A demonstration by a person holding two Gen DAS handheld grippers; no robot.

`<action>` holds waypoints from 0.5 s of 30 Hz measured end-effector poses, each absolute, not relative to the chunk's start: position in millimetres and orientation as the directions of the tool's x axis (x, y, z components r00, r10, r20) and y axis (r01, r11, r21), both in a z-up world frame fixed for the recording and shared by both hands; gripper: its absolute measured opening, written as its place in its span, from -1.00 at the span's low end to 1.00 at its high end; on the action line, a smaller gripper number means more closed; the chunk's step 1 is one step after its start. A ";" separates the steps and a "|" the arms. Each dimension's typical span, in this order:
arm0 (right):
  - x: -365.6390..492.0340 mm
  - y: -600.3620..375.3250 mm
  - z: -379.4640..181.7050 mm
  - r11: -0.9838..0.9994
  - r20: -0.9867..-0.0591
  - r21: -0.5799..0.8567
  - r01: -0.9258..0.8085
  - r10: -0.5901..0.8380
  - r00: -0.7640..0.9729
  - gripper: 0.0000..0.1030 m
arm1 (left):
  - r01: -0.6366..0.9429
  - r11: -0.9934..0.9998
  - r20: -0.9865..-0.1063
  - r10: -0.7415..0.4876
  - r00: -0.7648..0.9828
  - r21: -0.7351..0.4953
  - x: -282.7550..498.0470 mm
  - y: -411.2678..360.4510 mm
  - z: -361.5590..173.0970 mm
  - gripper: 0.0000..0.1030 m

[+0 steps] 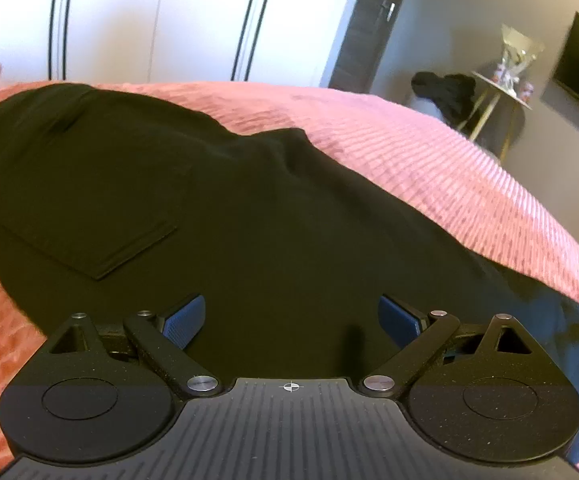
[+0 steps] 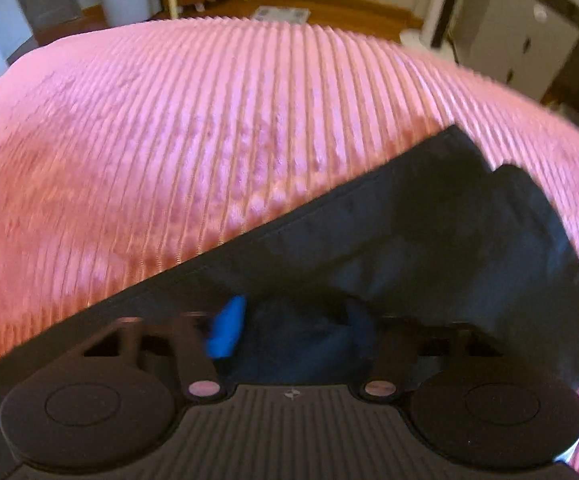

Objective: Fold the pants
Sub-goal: 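Lower the hems onto the trousers and open the right gripper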

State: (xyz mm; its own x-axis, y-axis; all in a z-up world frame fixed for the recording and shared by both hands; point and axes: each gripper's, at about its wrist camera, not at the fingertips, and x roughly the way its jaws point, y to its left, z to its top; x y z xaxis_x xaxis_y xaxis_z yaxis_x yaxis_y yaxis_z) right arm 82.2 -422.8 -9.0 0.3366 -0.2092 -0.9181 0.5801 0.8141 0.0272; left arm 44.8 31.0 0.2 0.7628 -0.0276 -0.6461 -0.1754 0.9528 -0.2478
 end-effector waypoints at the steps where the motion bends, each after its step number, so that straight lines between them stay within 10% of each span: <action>1: 81.0 -427.1 -7.2 0.817 -0.913 0.029 0.576 -0.213 0.348 -0.65 | -0.179 0.950 -0.643 -0.030 0.765 -0.257 44.5 32.5 0.2 0.88; 3: 71.5 -433.2 -2.0 0.823 -0.893 0.079 0.563 -0.192 0.407 -0.98 | -0.184 0.944 -0.633 -0.033 0.774 -0.274 43.4 34.3 0.8 0.88; 12: 56.1 -444.2 33.4 0.814 -0.754 0.254 0.523 -0.172 0.634 -0.99 | -0.184 0.937 -0.597 -0.033 0.801 -0.298 38.9 37.6 3.7 0.88; 14: 65.1 -442.4 28.5 0.826 -0.823 0.252 0.504 -0.091 0.561 -0.87 | -0.184 0.936 -0.602 -0.036 0.797 -0.300 38.7 38.4 2.4 0.88; 15: 66.5 -439.4 23.9 0.820 -0.854 0.241 0.520 -0.075 0.514 -0.52 | -0.185 0.935 -0.602 -0.037 0.797 -0.302 38.7 38.5 2.3 0.88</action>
